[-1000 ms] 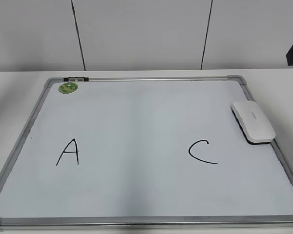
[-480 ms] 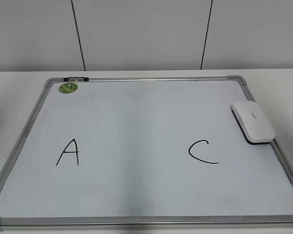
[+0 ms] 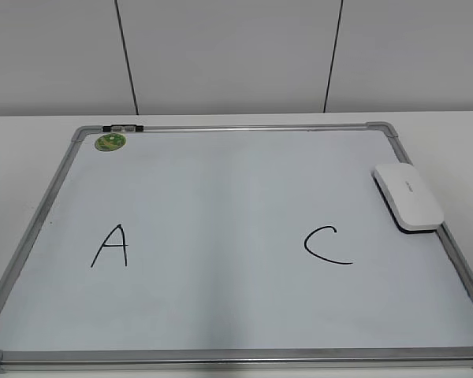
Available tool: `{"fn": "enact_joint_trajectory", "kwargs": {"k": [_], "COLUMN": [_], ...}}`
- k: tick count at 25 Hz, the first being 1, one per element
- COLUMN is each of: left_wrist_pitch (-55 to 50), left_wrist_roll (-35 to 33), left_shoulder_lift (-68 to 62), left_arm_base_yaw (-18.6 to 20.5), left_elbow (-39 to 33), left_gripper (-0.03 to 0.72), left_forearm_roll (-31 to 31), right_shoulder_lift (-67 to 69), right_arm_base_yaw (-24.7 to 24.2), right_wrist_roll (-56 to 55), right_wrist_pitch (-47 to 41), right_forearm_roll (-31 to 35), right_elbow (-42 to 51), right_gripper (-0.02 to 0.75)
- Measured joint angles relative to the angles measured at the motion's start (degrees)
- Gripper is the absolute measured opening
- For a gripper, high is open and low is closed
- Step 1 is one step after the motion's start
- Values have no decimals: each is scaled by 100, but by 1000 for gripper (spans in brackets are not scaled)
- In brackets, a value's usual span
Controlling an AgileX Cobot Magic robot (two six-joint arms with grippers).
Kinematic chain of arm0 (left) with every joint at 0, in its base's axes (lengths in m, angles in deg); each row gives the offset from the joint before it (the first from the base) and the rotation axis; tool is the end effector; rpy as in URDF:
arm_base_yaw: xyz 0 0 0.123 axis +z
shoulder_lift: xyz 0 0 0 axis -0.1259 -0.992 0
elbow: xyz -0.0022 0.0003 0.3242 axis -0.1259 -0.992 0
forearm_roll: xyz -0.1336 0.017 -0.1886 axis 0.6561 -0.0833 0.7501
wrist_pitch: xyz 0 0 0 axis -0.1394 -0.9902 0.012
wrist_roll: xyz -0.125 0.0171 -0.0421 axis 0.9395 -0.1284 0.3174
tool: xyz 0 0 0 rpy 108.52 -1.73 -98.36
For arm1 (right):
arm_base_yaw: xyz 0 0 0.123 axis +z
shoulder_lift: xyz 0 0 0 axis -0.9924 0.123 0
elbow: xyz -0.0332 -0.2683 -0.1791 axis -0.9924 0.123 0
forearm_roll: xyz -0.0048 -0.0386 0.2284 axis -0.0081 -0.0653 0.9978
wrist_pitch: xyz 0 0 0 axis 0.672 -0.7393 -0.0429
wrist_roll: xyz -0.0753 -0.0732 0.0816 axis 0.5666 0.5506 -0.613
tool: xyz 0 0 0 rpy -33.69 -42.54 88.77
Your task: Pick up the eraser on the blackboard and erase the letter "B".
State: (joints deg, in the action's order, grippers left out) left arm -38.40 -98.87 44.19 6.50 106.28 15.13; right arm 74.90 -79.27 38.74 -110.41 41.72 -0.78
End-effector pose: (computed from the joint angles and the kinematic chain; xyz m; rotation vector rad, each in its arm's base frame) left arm 0.0674 -0.0309 0.3540 0.2179 2.3981 -0.2446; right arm 0.0650 0.0061 0.3491 -0.1612 2.2888 0.0145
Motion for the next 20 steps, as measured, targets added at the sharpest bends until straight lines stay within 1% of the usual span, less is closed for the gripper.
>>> {"fn": "enact_joint_trajectory", "kwargs": {"k": [4,10,14,16,20], "left_wrist_pitch": [12,-62,-62,-62,-40], "left_wrist_roll": [241,417,578,601,620], "left_shoulder_lift": [746,1525,1801,1848,1857], "left_arm_base_yaw": [-183,-279,-279,-279,-279], "left_elbow": [-597,-1274,-1758,-1978,-2073], "left_gripper": [407,407,407,407,407], "left_forearm_roll": [-274,-549,-720,-733,-827], "right_shoulder_lift": [-928,-1870,-2218,-2323,-2462], "right_arm_base_yaw": [0,0,0,0,0], "right_wrist_roll": [0,-79,-147,-174,-278], "right_wrist_pitch": [-92,-626,-1041,-1106,-1143], "right_forearm_roll": [24,-57,-233,-306,-542], "right_elbow": [482,1001,1351,1522,1780], "right_gripper": [592,592,592,592,592]}}
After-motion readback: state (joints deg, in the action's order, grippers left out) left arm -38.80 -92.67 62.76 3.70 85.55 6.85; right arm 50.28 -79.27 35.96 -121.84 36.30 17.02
